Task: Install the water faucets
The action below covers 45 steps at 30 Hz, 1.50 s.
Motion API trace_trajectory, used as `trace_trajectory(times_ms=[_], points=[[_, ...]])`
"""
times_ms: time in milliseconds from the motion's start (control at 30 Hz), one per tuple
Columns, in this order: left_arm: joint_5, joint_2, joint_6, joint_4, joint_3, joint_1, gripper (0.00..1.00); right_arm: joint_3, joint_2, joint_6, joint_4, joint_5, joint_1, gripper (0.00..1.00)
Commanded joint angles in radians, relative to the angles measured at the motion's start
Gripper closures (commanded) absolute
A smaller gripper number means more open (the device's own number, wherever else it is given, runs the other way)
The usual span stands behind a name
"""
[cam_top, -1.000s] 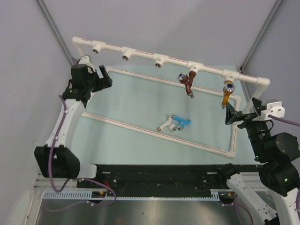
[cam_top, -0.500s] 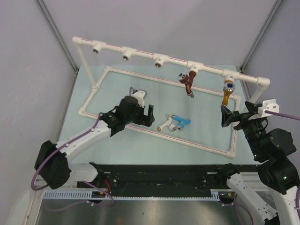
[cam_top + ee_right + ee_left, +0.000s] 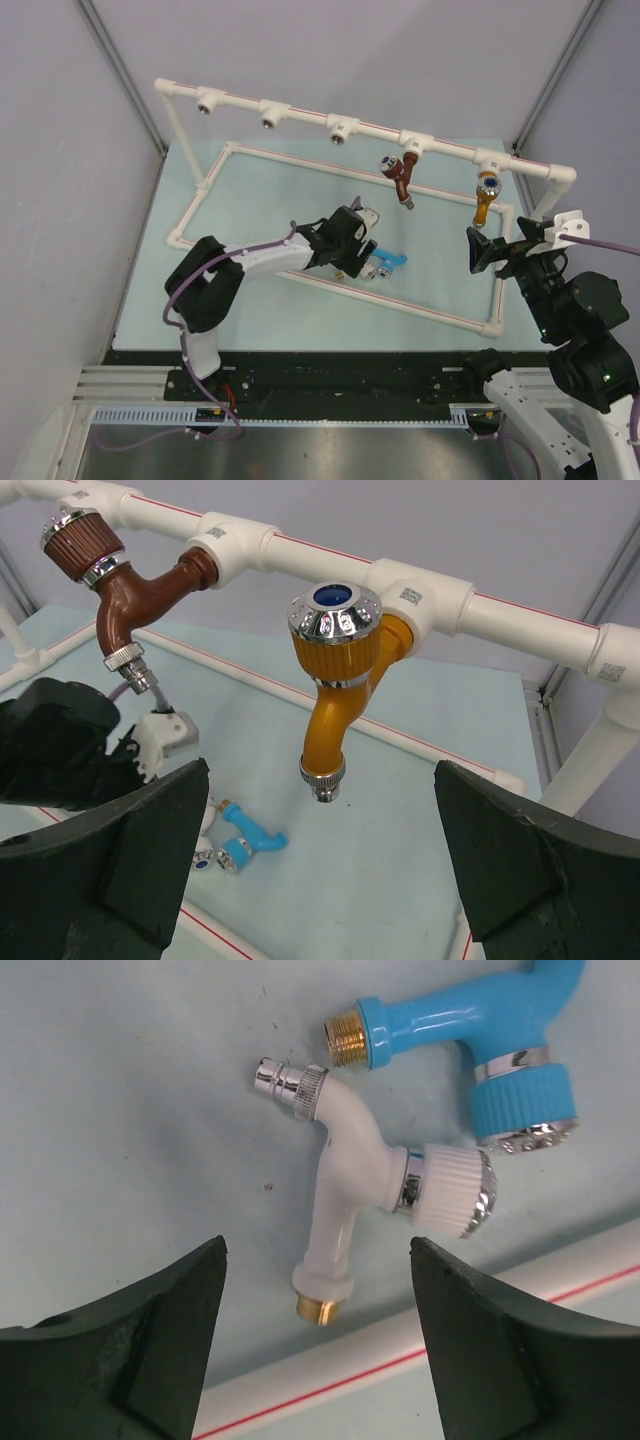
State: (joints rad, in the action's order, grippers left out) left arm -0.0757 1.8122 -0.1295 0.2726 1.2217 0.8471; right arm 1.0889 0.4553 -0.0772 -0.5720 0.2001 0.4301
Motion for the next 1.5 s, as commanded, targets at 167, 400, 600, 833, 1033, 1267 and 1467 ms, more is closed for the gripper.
trace_trajectory(times_ms=[167, 400, 600, 833, 1033, 1267, 1467], points=[[0.013, 0.208, 0.12, 0.099, 0.179, 0.032, 0.4, 0.012, -0.015, 0.005, 0.003, -0.013, 0.001, 0.01], [0.019, 0.28, 0.128, 0.134, 0.2, 0.046, 0.55, 0.011, -0.027, -0.007, -0.006, -0.051, 0.001, 0.0], [0.068, 0.222, 0.09, 0.114, 0.148, 0.05, 0.88, 0.011, -0.029, -0.05, 0.011, -0.117, 0.001, 0.0], [0.116, -0.031, -0.117, -0.018, 0.013, 0.041, 1.0, 0.011, -0.052, -0.108, 0.104, -0.185, -0.001, 0.0], [0.112, -0.322, -0.397, -0.185, -0.152, -0.022, 1.0, 0.012, -0.067, -0.131, 0.15, -0.28, -0.002, 0.0], [0.079, -0.648, -0.662, -0.391, -0.352, -0.089, 1.0, 0.084, 0.041, -0.081, 0.107, -0.442, -0.011, 0.0], [-0.054, -0.856, -0.801, -0.377, -0.425, -0.091, 1.0, 0.129, 0.187, -0.02, 0.126, -0.637, -0.013, 0.0]])
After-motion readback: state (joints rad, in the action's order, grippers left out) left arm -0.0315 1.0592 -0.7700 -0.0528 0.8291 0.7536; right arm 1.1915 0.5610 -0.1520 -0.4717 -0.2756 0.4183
